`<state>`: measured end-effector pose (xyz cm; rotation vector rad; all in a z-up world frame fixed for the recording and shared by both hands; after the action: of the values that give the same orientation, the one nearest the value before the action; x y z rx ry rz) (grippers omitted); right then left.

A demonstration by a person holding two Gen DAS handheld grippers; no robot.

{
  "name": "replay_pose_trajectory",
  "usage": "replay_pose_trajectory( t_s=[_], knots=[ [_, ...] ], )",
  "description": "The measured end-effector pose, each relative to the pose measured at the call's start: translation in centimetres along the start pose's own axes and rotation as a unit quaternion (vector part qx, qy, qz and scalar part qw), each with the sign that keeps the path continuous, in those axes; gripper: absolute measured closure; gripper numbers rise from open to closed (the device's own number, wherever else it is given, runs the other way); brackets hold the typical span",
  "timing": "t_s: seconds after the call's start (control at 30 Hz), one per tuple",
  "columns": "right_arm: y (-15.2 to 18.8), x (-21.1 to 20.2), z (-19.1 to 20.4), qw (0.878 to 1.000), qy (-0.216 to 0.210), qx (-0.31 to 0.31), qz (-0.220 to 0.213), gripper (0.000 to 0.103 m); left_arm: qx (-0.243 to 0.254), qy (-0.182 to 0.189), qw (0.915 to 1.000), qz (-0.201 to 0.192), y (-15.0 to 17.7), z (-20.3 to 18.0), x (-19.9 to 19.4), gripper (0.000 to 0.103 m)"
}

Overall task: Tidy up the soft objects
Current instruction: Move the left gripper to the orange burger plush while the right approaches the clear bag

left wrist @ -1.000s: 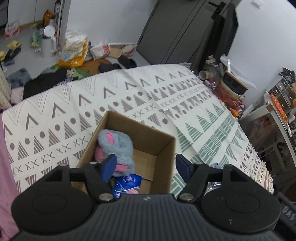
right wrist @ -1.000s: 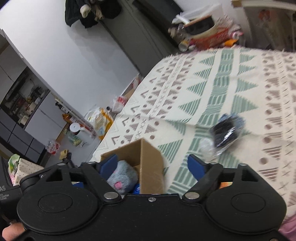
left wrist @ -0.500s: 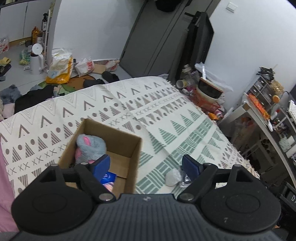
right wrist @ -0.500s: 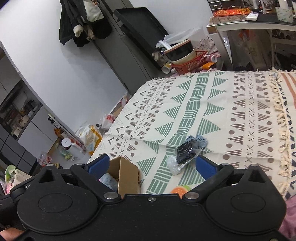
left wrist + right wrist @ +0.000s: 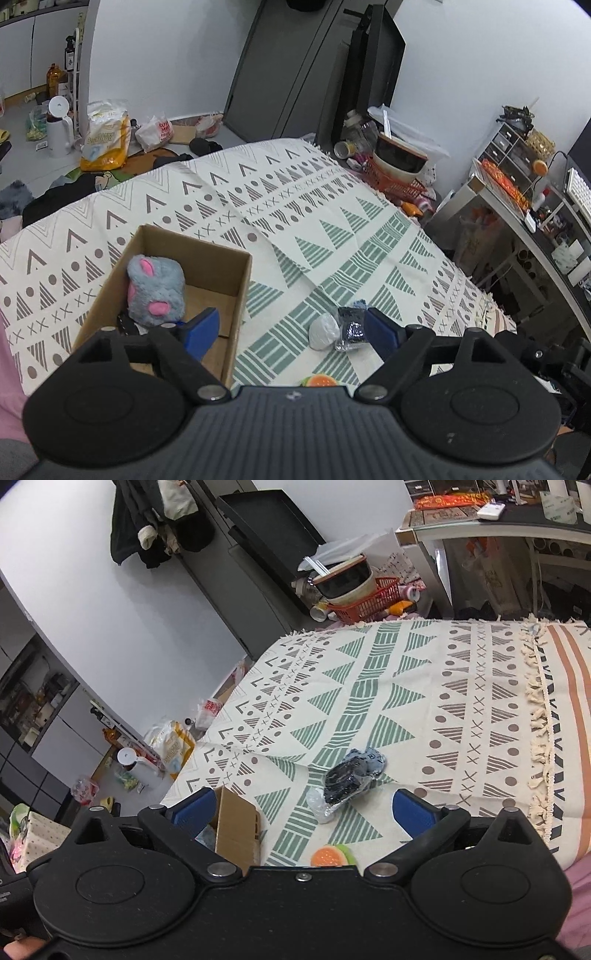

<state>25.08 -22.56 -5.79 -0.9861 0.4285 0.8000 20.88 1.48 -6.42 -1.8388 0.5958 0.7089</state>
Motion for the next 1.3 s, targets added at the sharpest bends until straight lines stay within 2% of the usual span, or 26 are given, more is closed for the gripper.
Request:
replay_pose_trajectory(
  t_s=[0.23, 0.57, 0.8, 1.07, 1.17, 1.3],
  knots=[
    [-1.0, 0.7, -1.8, 0.999, 0.020, 0.006, 0.025, 0.000, 0.015, -0.005, 0.9998, 0.007, 0.1, -1.6, 0.9, 0.019],
    [0.1, 3.7, -4.6, 0.999, -0.014, 0.031, 0.033, 0.000, 0.043, -0.012, 0.9987, 0.023, 1.9, -3.6, 3.4, 0.019],
    [0.9, 6.3, -6.6, 0.997, -0.026, 0.057, 0.052, 0.001, 0.034, -0.011, 0.9970, 0.069, 5.0, -3.8, 6.9, 0.019],
    [1.3, 8.4, -6.8, 0.995, -0.038, 0.052, 0.073, 0.001, 0.010, -0.018, 0.9929, 0.117, 7.9, -3.8, 10.7, 0.019],
    [1.4, 8.8, -6.9, 0.995, -0.038, 0.054, 0.076, 0.003, 0.011, -0.024, 0.9916, 0.127, 8.6, -4.1, 11.8, 0.019],
    [1.4, 9.2, -7.4, 0.994, -0.041, 0.066, 0.077, 0.012, -0.003, -0.031, 0.9899, 0.139, 9.2, -4.3, 13.2, 0.019]
  ],
)
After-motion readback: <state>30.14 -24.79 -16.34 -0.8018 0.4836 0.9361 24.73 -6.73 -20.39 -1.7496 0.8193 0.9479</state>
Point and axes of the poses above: each gripper's, at about its wrist camera, not at the fingertips, and x roughly the way its jaws point, z to its left, y to its underside, the point moved 6 cm from there along x, roughly the way its jaws point, and after that the axes turned 4 degrees about x, right-handed, at the moved point
